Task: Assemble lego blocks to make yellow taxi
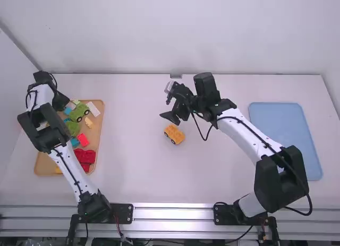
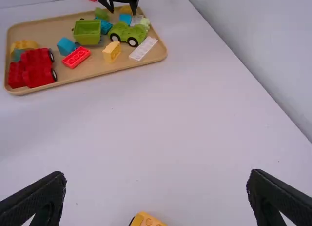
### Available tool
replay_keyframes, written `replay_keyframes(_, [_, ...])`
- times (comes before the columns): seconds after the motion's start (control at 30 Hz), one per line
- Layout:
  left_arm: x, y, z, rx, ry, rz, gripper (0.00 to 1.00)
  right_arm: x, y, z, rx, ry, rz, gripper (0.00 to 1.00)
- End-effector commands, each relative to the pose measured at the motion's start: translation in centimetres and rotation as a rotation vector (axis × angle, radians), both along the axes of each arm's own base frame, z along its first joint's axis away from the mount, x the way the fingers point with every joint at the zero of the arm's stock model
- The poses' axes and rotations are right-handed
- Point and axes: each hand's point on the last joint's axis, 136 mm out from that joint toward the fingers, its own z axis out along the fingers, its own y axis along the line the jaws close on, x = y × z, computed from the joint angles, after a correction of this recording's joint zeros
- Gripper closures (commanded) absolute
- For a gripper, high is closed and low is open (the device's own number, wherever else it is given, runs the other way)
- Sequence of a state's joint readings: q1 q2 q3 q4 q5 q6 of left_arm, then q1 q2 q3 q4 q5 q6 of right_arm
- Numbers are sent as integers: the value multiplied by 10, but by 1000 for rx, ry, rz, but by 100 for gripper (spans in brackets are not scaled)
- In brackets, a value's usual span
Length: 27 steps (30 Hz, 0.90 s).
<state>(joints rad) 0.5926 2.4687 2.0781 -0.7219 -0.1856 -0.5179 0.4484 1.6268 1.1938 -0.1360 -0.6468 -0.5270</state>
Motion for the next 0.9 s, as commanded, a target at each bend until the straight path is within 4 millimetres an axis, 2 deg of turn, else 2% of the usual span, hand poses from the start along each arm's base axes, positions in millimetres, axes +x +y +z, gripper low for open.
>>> replay_keyframes(0.0, [-9,5,-14,-8,26,32,38,5,1,11,14,-17,-4,1])
replay_keyframes(0.3, [-13,5,-17,-12,36,38,42,5,1,11,14,-16,-3,1])
replay_keyframes(0.43, [-25,9,-18,-9,54,136,45,5,1,11,14,-15,-3,1])
replay_keyframes(0.67, [-30,8,-19,-10,76,133,49,5,1,11,12,-17,-2,1])
replay_keyframes(0.73, [-30,8,-19,-12,79,132,48,5,1,11,13,-19,-2,1])
replay_keyframes(0.87, [-16,2,-19,-39,54,-7,33,5,1,11,13,-20,-2,1])
